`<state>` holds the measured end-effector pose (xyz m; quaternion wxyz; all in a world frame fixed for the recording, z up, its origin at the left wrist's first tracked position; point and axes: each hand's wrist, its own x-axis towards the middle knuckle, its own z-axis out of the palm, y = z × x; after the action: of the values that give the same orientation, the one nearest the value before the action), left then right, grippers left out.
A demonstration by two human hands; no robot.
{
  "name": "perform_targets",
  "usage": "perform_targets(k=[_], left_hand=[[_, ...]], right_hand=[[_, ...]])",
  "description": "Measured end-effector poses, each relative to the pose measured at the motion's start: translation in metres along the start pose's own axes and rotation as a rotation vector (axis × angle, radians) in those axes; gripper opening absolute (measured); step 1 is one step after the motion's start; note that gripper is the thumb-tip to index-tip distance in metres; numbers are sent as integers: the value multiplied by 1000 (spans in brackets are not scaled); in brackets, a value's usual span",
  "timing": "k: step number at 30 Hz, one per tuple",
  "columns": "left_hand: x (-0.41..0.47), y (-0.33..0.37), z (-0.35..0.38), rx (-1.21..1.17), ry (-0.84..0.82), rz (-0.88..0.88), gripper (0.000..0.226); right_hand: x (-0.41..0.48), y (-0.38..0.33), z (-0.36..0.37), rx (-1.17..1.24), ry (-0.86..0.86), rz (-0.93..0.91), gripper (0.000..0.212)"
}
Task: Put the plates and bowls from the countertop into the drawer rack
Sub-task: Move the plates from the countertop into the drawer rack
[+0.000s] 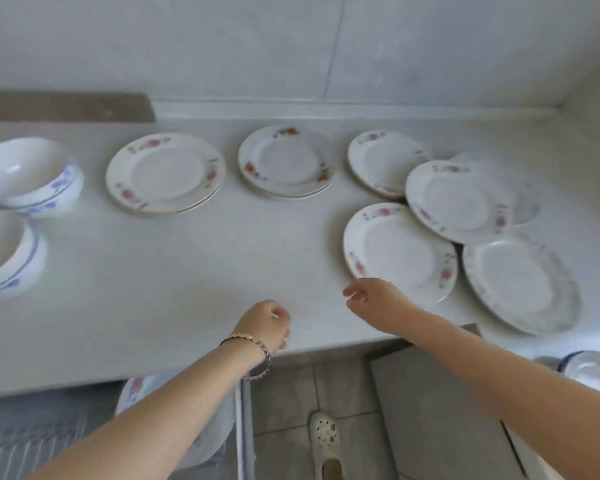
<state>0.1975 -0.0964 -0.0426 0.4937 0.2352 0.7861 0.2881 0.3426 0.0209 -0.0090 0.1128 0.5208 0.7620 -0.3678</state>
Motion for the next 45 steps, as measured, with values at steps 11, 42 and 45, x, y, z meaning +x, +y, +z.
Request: perform_targets(k=[11,42,45], left_hand=[[85,169,135,-59,-45,-15,16],[-56,-9,-34,-412,408,-6,34],[-109,-74,-83,-346,389,-42,31]], right_hand=[[131,144,-187,9,521,304,52],[-12,8,-18,849,26,-16,28],[-42,-30,45,934,-133,41,29]])
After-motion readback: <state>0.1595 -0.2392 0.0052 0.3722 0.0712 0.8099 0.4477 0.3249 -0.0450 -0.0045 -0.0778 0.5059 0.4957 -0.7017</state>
